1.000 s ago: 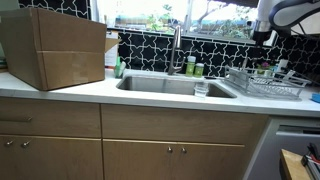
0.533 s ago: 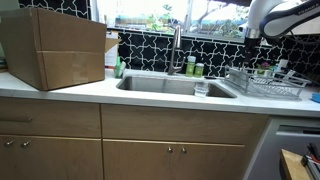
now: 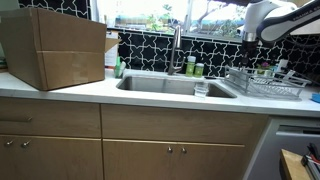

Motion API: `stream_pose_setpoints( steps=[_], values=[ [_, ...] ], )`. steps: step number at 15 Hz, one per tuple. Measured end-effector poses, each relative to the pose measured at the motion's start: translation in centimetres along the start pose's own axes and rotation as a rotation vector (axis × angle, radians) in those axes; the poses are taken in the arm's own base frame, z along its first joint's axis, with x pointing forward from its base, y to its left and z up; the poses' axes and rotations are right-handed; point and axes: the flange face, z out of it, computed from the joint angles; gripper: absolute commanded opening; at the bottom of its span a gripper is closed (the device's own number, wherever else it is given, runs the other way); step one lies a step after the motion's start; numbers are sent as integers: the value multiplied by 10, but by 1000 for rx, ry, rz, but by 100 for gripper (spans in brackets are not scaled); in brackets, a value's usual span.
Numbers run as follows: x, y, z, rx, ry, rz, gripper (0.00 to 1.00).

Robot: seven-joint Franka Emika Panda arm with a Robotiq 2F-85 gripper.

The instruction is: Swap the fork and the knife

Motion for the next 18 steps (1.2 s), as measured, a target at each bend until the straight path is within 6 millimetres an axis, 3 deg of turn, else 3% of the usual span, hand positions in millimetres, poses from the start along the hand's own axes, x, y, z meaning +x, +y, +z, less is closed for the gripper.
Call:
stream_pose_setpoints(
  steps=[2, 3, 18],
  values=[
    [0, 0, 1, -3, -2, 10, 2],
    [0, 0, 1, -5, -3, 16, 0],
    [-1, 11, -13, -33, -103, 46, 1]
  ],
)
